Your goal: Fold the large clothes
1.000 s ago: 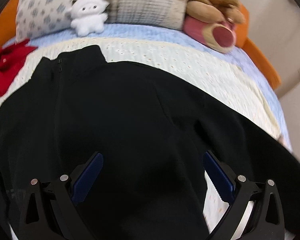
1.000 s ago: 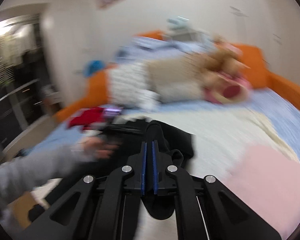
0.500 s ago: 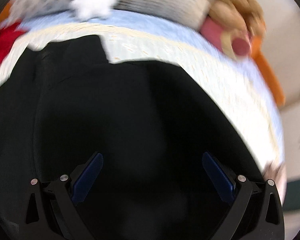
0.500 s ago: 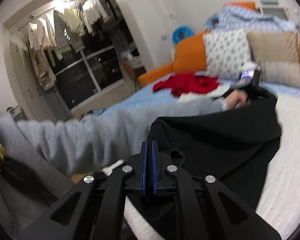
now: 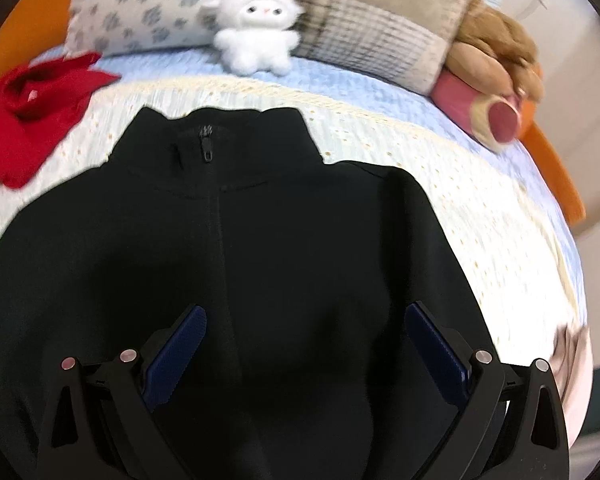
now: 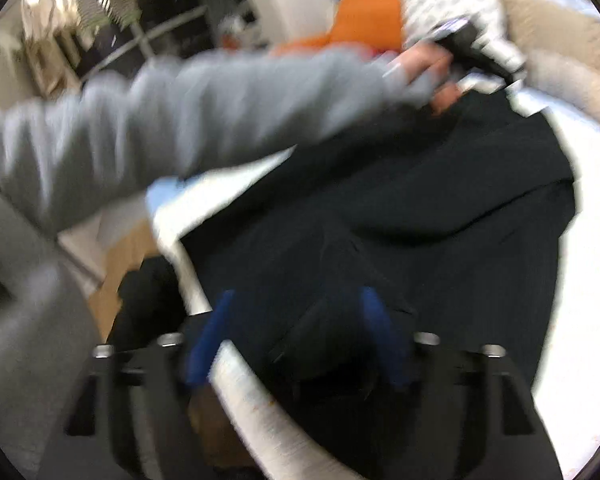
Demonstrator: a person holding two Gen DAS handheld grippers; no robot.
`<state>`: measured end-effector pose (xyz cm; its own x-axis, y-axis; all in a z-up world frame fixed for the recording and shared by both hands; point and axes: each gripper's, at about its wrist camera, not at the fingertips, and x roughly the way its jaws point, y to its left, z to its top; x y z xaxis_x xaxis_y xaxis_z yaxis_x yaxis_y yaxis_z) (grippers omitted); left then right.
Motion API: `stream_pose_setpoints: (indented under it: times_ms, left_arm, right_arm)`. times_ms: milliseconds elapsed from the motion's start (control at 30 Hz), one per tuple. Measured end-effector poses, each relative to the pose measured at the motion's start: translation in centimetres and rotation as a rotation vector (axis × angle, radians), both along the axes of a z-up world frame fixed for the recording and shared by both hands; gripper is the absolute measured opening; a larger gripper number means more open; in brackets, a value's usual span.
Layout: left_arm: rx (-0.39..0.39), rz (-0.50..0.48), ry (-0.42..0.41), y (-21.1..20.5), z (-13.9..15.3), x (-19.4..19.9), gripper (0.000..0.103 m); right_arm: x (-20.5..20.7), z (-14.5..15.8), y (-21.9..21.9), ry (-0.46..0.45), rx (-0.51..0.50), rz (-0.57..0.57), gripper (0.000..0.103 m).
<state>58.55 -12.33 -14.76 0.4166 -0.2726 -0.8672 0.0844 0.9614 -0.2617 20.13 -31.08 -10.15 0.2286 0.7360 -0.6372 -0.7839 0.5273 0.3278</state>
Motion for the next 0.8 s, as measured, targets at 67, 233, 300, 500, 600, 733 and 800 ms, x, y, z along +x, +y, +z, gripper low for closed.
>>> stream_pose_setpoints:
  times_ms: [67,233,300,500,600,733,800]
  left_arm:
    - [0.027,-0.037,-0.015,0.0,0.3,-0.6,0.101]
    - [0.035,-0.073,-0.028,-1.4,-0.6,-0.8,0.101]
    - [0.028,-0.08,-0.025,-2.3,-1.3,-0.6,0.101]
    - [0.007,-0.1,-0.029,-4.4,-3.3,1.2,0.094]
    - [-0.042,-0.111,-0.062,-4.9,-3.0,1.3,0.028]
    - [-0.052,-0.036,-0.124,-4.6,-2.0,2.0,0.009]
    - [-0.071,0.013,-0.115,-4.1,-2.1,2.5,0.009]
  right_arm:
    - [1.8,1.3,-2.3,-0.049,0.043,-0.087,0.071]
    - [14.4,0.5,-6.5,-0.072,-0.003,-0.444,0.069]
    - [19.3,-1.3,-7.7,-0.01,-0.008,-0.536,0.066]
    - [28.6,-7.4,-7.7,0.184,0.017,-0.586,0.036]
    - [29.5,-7.9,-7.8,0.212,0.067,-0.598,0.01]
    - [28.8,-5.3,-8.1,0.062,0.012,-0.669,0.008]
    - [28.6,-5.3,-8.9,0.031,-0.009,-0.718,0.007]
